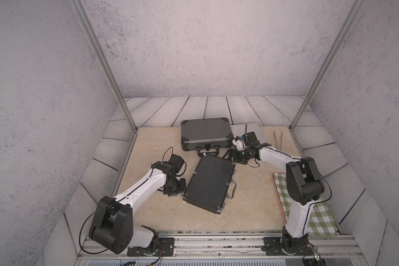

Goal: Close the poker set cases
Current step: Adjust the poker set case at the center of the board.

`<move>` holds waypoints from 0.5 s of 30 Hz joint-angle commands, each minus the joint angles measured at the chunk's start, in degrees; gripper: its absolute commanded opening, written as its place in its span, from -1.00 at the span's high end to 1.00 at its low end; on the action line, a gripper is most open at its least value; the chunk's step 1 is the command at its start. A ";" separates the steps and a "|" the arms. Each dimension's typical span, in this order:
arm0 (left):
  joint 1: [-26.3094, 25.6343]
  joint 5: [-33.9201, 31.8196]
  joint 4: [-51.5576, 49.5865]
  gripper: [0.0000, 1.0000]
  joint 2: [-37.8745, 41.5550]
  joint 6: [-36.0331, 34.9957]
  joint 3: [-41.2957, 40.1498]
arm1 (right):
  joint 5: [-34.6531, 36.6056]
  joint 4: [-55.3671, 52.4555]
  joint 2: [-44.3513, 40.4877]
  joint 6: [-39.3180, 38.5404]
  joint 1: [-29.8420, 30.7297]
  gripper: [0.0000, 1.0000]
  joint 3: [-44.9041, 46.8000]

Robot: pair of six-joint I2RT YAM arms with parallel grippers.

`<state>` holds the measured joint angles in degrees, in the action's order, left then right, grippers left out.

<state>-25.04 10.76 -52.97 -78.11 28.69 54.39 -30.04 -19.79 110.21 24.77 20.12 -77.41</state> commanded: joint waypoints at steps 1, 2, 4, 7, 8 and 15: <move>-0.31 2.57 -4.59 0.36 2.24 -3.54 1.55 | 0.07 -1.52 2.98 -1.04 0.13 -0.74 -0.92; -0.49 5.46 -4.87 0.41 2.34 -4.34 1.60 | 0.07 -1.52 3.02 -1.09 0.14 -0.74 -0.84; -1.17 11.42 -5.28 0.53 2.17 -5.62 0.92 | 0.25 -1.82 3.02 -1.39 0.11 -0.74 -0.86; -2.95 14.81 -5.48 0.73 2.16 -6.57 -0.55 | 0.25 -2.07 3.01 -1.59 0.14 -0.74 -0.99; -3.48 15.47 -5.37 0.79 2.21 -6.99 -0.80 | 0.25 -2.09 2.93 -1.66 0.14 -0.74 -0.98; -8.62 17.98 -5.77 1.00 -0.34 -9.53 -0.91 | 0.14 -2.53 2.80 -1.88 0.18 -0.73 -1.08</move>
<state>-32.12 26.26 -57.25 -76.79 21.21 54.02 -29.95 -20.64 111.15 23.70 20.12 -77.41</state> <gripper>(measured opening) 0.044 0.868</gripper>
